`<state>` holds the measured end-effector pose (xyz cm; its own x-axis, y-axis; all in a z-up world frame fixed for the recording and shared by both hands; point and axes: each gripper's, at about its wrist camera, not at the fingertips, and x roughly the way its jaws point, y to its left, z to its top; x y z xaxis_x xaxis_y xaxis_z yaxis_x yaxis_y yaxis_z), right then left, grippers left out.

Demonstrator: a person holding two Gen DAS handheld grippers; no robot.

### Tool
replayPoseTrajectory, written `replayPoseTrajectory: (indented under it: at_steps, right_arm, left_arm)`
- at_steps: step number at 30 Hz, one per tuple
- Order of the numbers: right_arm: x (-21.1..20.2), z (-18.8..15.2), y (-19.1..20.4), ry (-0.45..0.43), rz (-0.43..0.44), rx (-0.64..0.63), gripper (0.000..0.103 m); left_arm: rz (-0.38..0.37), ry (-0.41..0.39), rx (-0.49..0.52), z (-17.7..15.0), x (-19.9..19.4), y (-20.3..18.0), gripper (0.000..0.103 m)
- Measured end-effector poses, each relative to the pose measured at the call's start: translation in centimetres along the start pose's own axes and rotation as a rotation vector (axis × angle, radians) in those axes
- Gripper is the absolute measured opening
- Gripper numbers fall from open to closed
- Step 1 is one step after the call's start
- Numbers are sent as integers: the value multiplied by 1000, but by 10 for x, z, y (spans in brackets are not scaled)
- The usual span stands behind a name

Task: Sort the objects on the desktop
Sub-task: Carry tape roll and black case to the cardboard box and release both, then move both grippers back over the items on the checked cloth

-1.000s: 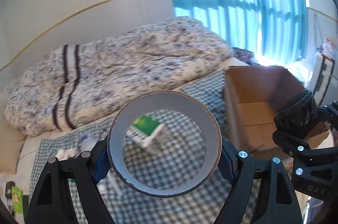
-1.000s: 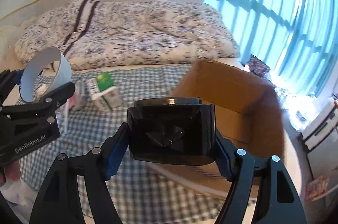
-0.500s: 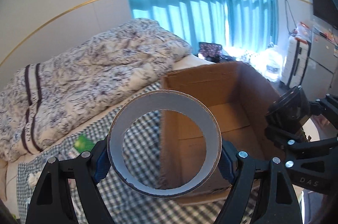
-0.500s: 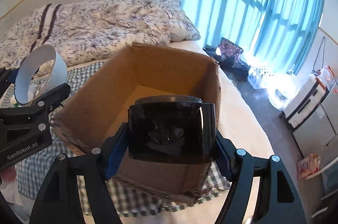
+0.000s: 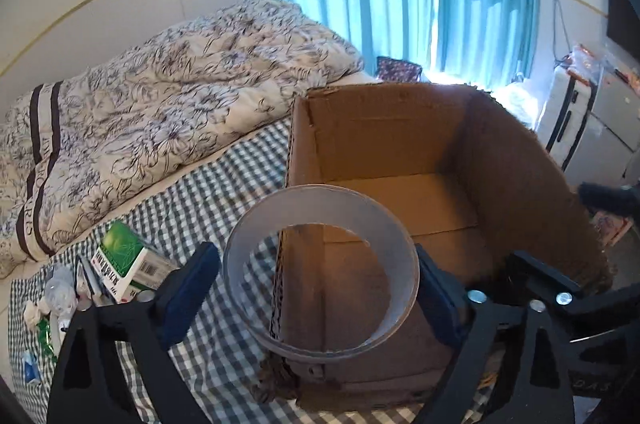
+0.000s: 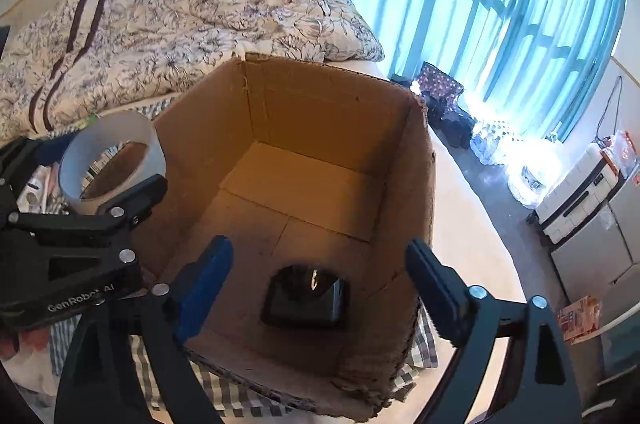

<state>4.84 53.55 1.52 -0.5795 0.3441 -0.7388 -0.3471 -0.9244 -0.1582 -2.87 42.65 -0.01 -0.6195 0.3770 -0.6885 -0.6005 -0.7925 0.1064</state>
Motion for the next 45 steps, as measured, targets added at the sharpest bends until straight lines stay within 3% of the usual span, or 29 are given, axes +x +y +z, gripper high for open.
replayPoseTrajectory:
  at_steps: [2,13,21,26,45]
  right_arm:
    - [-3,0,-3,-18,-43,9,101]
    - [-17,-1,-10,-35,-17,49,101]
    - [-36,-2,13,-56,4,35,101]
    - [-49,-3,51,-73,38,7,101]
    - [-91,-7,242,-97,202,-74,101]
  left_arm:
    - [-17,-3,-4,0,-2,3,103]
    - [-1,-30,18,2,-23,5,103]
    - [43,-35,-14,-19,-49,43,103]
    - [83,-26,-94,-42,-72,95,103]
    - [269,-30,-223,-145,-155,296,103]
